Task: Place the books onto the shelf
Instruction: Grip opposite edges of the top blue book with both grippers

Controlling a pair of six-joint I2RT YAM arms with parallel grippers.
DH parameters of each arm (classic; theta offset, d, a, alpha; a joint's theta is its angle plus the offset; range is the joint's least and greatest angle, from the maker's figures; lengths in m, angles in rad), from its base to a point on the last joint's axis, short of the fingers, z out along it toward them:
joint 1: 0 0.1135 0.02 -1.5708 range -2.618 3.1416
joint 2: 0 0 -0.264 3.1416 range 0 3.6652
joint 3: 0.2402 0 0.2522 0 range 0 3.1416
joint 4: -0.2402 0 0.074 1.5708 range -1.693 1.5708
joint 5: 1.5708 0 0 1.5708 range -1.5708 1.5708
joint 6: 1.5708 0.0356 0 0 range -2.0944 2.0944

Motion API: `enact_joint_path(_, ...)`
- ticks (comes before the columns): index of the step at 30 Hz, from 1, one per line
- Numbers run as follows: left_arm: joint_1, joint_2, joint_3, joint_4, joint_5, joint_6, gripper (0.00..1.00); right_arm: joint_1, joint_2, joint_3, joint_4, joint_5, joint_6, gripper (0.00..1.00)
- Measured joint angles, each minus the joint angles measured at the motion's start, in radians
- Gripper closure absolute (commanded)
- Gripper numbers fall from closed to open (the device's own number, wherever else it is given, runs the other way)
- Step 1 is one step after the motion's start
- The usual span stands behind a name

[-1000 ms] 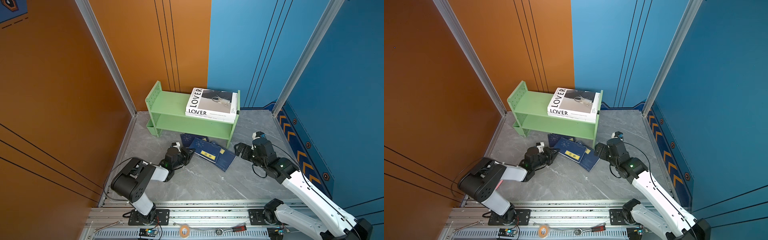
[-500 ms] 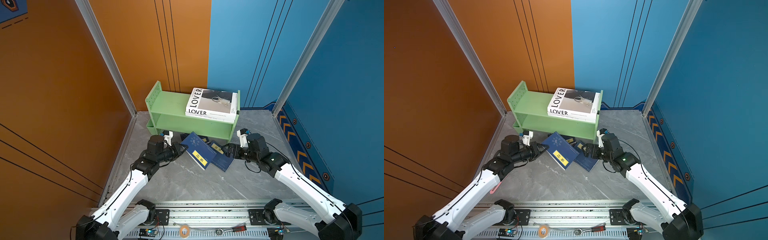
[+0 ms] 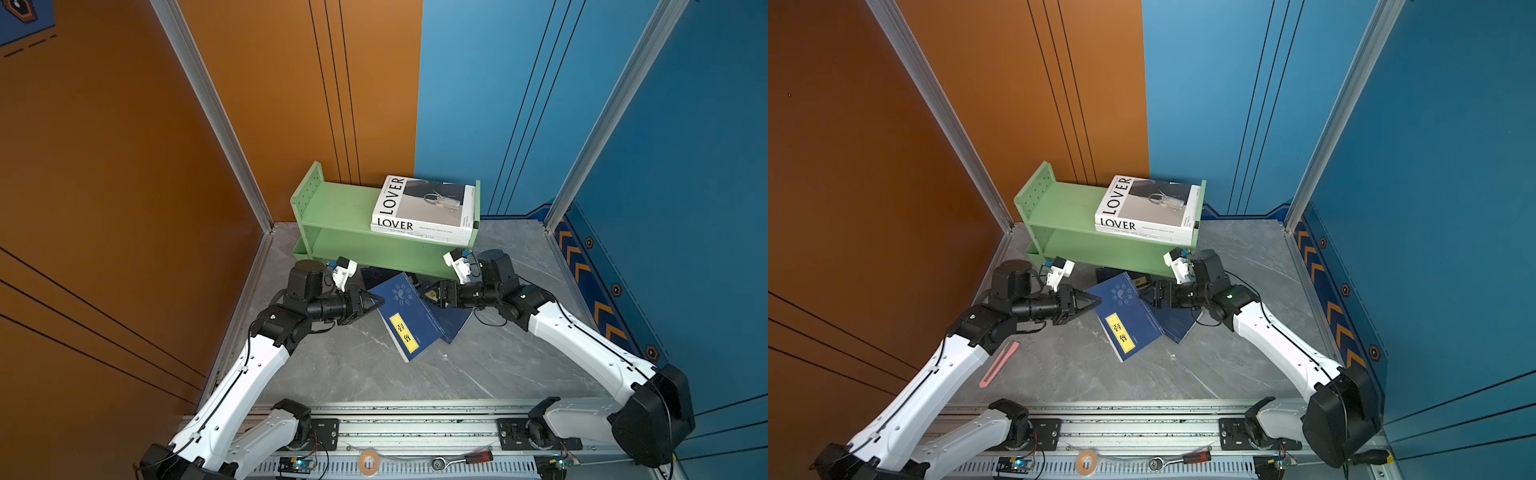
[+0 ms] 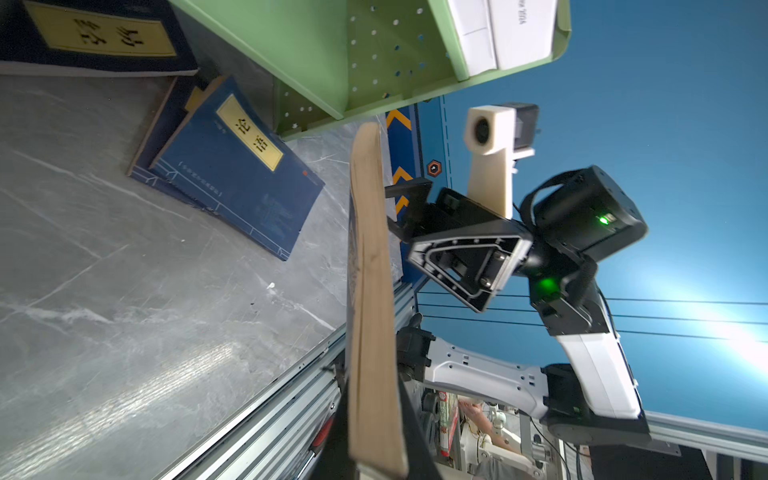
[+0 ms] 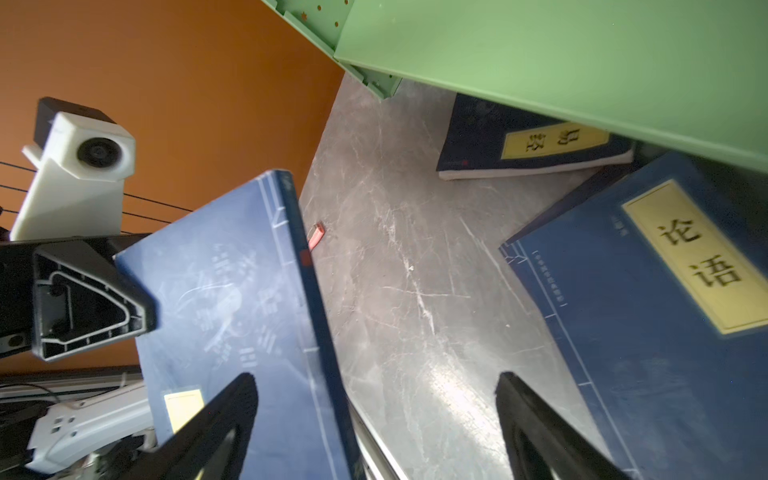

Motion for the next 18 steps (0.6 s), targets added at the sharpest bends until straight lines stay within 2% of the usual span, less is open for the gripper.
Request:
enact_joint_path(5, 0.023, -0.005, -0.001, 0.04, 0.094, 0.016, 1.0, 0.055, -0.001, -0.013, 0.048, -0.022, 0.033, 0.18)
enact_joint_path(13, 0.09, -0.003, -0.047, 0.256, 0.214, 0.011, 1.0, 0.125, -0.003, -0.019, 0.169, -0.012, 0.122, 0.4)
enact_joint_path(18, 0.113, 0.003, -0.047, 0.23, 0.27, 0.057, 1.0, 0.14, -0.054, -0.078, 0.214, 0.011, 0.178, 0.5)
